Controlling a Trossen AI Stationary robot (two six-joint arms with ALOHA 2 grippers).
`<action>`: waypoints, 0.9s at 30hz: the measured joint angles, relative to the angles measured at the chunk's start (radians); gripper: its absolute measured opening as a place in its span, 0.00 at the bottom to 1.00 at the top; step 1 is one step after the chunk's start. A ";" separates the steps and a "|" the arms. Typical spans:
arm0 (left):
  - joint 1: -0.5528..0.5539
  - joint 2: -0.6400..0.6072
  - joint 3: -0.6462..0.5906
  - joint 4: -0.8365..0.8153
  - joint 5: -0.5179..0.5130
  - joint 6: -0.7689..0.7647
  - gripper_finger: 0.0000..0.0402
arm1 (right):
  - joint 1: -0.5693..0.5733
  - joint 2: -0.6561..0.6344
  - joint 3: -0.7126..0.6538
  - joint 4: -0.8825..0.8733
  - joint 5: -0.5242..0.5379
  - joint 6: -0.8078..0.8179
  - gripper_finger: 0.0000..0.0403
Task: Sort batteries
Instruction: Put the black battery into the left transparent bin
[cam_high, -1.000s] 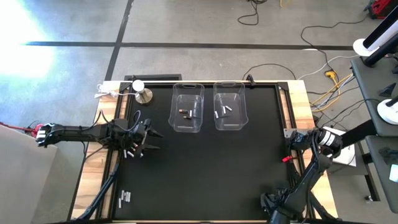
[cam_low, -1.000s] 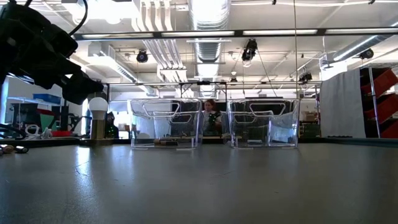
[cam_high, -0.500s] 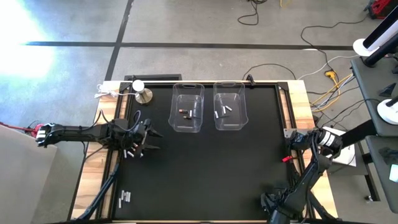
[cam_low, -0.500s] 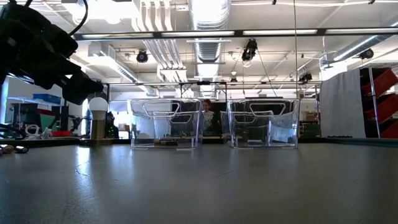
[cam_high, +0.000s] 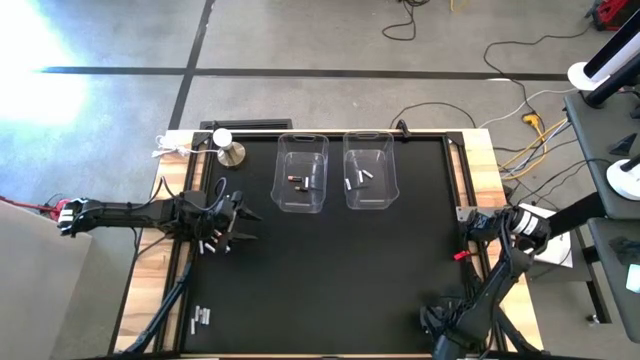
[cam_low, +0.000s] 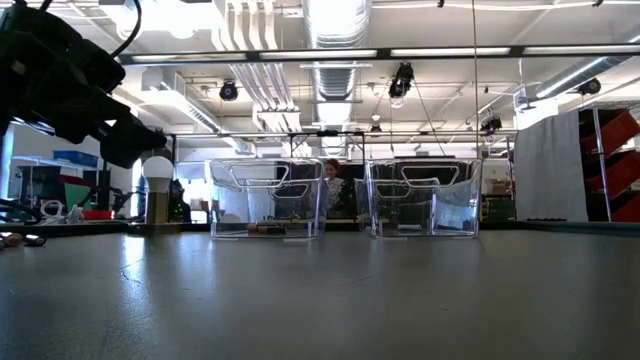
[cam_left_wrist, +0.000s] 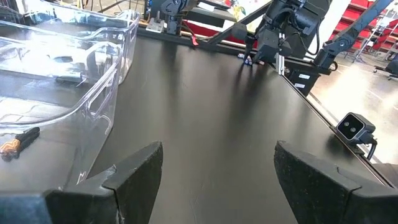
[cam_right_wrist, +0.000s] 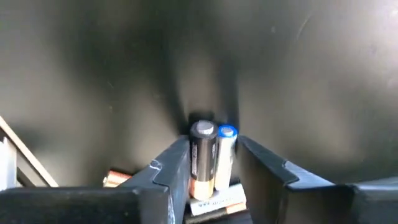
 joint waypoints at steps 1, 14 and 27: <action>0.000 0.000 0.000 0.000 0.000 0.000 0.71 | -0.001 0.000 0.000 -0.004 0.009 0.001 0.31; 0.000 0.000 0.000 0.000 0.000 0.000 0.71 | -0.027 -0.001 0.000 -0.074 0.096 -0.019 0.28; 0.000 0.000 0.000 0.000 0.000 0.000 0.71 | -0.039 -0.139 0.000 -0.129 0.089 0.109 0.38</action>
